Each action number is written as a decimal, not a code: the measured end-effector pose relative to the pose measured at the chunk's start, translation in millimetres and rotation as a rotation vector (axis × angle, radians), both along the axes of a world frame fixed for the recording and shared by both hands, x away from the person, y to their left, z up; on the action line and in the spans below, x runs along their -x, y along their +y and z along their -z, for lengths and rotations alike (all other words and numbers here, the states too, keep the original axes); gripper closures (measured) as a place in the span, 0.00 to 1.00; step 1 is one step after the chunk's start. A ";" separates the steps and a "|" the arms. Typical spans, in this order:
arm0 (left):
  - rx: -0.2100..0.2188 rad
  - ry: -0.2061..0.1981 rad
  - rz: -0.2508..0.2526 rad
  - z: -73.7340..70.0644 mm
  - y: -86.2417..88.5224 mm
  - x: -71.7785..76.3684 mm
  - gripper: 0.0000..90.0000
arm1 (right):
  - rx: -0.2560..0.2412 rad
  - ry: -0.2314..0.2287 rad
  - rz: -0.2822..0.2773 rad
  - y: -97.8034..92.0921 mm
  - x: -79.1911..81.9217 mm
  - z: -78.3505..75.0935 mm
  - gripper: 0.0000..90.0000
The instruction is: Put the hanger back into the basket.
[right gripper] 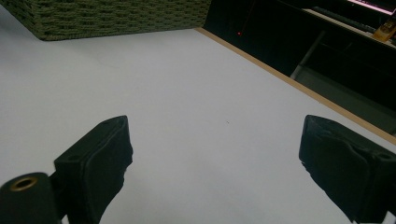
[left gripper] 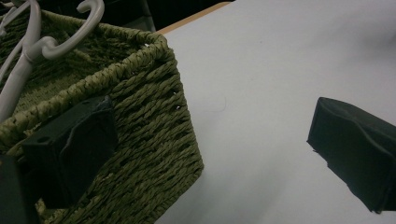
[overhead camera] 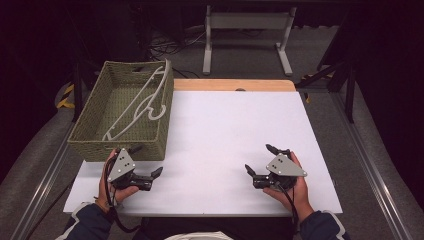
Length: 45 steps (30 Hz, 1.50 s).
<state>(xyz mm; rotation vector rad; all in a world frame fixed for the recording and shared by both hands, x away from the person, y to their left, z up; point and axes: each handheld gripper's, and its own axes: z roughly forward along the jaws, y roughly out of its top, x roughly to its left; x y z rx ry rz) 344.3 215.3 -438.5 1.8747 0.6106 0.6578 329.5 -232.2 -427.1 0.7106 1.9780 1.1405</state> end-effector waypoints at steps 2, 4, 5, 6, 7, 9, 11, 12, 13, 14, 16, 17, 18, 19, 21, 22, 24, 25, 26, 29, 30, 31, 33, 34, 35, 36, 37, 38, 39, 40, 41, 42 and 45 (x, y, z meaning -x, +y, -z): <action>-0.006 0.000 0.000 0.1 -0.7 0.0 0.02 | -0.003 -0.002 -0.002 -0.6 0.1 -0.2 0.11; -0.003 -0.003 -0.003 0.3 -0.5 -0.6 0.02 | -0.002 -0.003 0.000 -1.2 -0.2 -0.3 0.11; 0.002 -0.002 -0.003 0.4 -0.3 -1.0 0.03 | -0.003 -0.001 0.000 -1.7 -0.4 -0.4 0.11; 0.007 0.003 0.000 1.1 -0.7 -1.6 0.03 | -0.002 -0.001 0.000 -1.7 -0.4 -0.4 0.11; 0.007 0.003 0.000 1.1 -0.7 -1.6 0.03 | 0.000 -0.002 0.000 -1.7 -0.4 -0.4 0.11; 0.006 0.002 0.004 1.2 -0.8 -1.0 0.03 | 0.003 -0.001 0.000 -1.7 -0.5 -0.7 0.11; -0.004 0.002 0.007 1.1 -0.1 -0.1 0.03 | 0.000 -0.002 0.004 -1.4 -0.8 -1.4 0.11; 0.003 0.000 0.009 0.9 0.1 0.5 0.03 | -0.002 -0.002 0.005 -1.2 -0.5 -1.9 0.11; 0.009 -0.005 0.005 0.8 0.2 1.1 0.03 | -0.001 -0.001 0.003 -0.8 -0.1 -2.1 0.11; 0.015 0.000 0.006 0.8 0.1 1.7 0.03 | 0.003 -0.003 0.003 -0.5 0.0 -2.2 0.11; 0.017 0.001 0.008 0.9 0.4 1.7 0.03 | 0.005 -0.001 0.005 -0.1 -0.3 -2.2 0.11; 0.011 0.002 0.012 0.6 0.7 1.3 0.03 | 0.005 0.001 0.005 -0.1 -0.7 -1.9 0.11; 0.011 0.002 0.012 0.6 0.7 1.3 0.03 | 0.007 0.004 0.005 -0.1 -1.1 -1.4 0.12; 0.012 0.000 0.010 0.9 0.3 1.2 0.03 | 0.007 0.004 0.005 -0.1 -1.1 -1.4 0.12; 0.009 -0.005 0.010 0.7 -0.1 0.9 0.03 | 0.015 0.008 0.005 -0.2 -1.8 -0.2 0.12; 0.009 -0.005 0.010 0.7 -0.1 0.9 0.03 | 0.020 0.007 0.006 -0.4 -2.2 -0.1 0.12; 0.006 -0.001 0.010 0.5 -0.2 0.7 0.03 | 0.024 0.007 0.005 -0.5 -2.3 -0.1 0.12; 0.006 0.000 0.010 0.7 -0.2 0.6 0.03 | 0.024 0.006 0.005 -0.5 -2.2 -0.2 0.12; 0.006 0.001 0.012 0.8 -0.5 0.7 0.03 | 0.027 0.004 0.006 -0.5 -2.0 -0.4 0.12; 0.011 -0.002 0.009 0.2 -1.2 1.4 0.03 | 0.027 -0.001 0.010 -0.4 -1.3 -1.0 0.13; 0.009 -0.005 0.006 -0.4 -1.1 1.3 0.04 | 0.030 -0.003 0.012 -0.5 -1.1 -1.3 0.13; 0.008 -0.010 0.005 -0.9 -0.8 0.8 0.04 | 0.030 -0.003 0.013 -0.7 -0.9 -1.4 0.13; 0.018 -0.007 -0.001 -2.1 0.9 -0.3 0.04 | 0.023 0.000 0.014 -1.3 -0.9 -2.2 0.13; 0.018 -0.007 -0.001 -2.1 0.9 -0.3 0.04 | 0.023 0.000 0.014 -1.3 -0.9 -2.2 0.13; 0.036 0.000 -0.003 -2.6 2.8 -0.7 0.04 | 0.017 0.001 0.015 -2.1 -1.1 -2.8 0.13; 0.048 0.002 -0.002 -2.6 3.6 -1.0 0.04 | -0.003 0.004 0.017 -3.5 -2.0 -3.4 0.13; 0.037 -0.001 -0.007 -3.2 3.4 -0.5 0.04 | -0.013 0.010 0.023 -4.6 -3.1 -3.3 0.13; 0.036 -0.010 -0.009 -3.6 3.0 0.1 0.04 | -0.009 0.013 0.025 -5.5 -4.0 -2.8 0.13; 0.037 -0.013 -0.010 -3.7 2.7 0.7 0.04 | -0.007 0.011 0.027 -5.6 -4.0 -2.1 0.13; 0.035 -0.009 -0.011 -3.8 2.7 1.4 0.04 | 0.000 0.010 0.027 -5.7 -3.8 -1.9 0.13; 0.030 -0.006 -0.006 -4.0 3.0 2.1 0.04 | 0.004 0.009 0.026 -5.5 -3.5 -1.9 0.13; 0.031 -0.006 -0.006 -4.2 3.0 2.3 0.04 | 0.008 0.005 0.024 -5.1 -3.0 -2.2 0.13; 0.040 -0.005 -0.009 -3.8 2.7 2.3 0.04 | -0.003 0.005 0.020 -4.9 -3.6 -2.9 0.13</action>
